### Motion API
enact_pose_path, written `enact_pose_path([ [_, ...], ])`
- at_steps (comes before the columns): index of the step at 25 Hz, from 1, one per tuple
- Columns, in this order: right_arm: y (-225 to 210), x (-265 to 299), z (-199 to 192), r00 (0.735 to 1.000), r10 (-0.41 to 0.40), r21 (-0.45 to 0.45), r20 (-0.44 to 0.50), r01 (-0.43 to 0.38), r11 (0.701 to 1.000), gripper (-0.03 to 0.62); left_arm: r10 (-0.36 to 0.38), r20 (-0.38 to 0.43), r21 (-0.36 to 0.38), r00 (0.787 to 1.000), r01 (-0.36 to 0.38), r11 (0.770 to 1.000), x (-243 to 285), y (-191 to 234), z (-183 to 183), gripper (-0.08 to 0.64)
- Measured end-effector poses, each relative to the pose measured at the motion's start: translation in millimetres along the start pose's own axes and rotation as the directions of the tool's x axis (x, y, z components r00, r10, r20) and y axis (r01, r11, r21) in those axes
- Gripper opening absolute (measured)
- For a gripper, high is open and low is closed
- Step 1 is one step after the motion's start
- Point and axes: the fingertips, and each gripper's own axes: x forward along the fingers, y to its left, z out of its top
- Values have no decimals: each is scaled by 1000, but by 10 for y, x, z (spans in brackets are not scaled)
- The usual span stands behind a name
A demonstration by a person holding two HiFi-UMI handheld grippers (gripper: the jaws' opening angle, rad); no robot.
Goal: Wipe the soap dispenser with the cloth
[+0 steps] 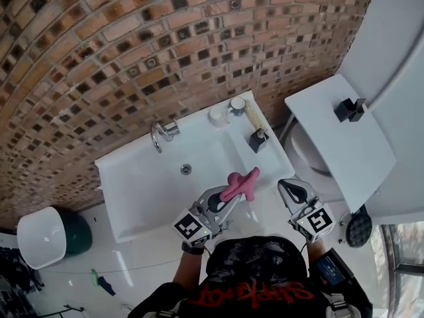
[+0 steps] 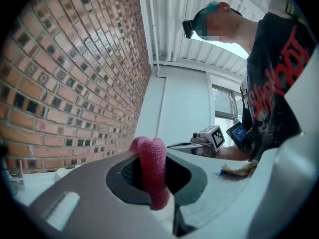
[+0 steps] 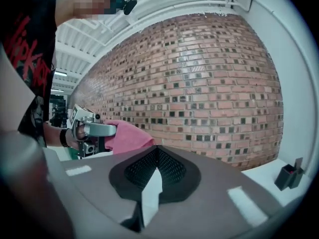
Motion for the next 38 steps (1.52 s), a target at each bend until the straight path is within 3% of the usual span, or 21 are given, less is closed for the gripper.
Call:
enact_pose_path([
  [4, 88, -592, 46, 996, 74, -33, 45, -72, 997, 4, 85, 2, -13, 996, -85, 996, 241, -599, 11, 44],
  [10, 99, -1577, -141, 988, 120, -4, 97, -120, 993, 3, 236, 7, -17, 972, -235, 972, 611, -1508, -221, 45],
  [13, 136, -1983, -249, 988, 123, 31, 90, -126, 992, 2, 240, -13, -85, 971, -241, 967, 679, -1985, -334, 44],
  [16, 223, -2334, -215, 987, 125, 38, 99, -129, 991, 1, 222, -48, -75, 974, -225, 972, 721, -2347, -363, 44],
  [26, 415, -2588, 37, 985, 80, 32, 155, -86, 996, 0, 178, -48, 7, 983, -178, 984, 697, -2724, -142, 46],
  [38, 773, -2474, 144, 985, 103, -40, 135, -99, 994, 0, 229, -21, -70, 973, -230, 971, 175, -2623, -218, 45],
])
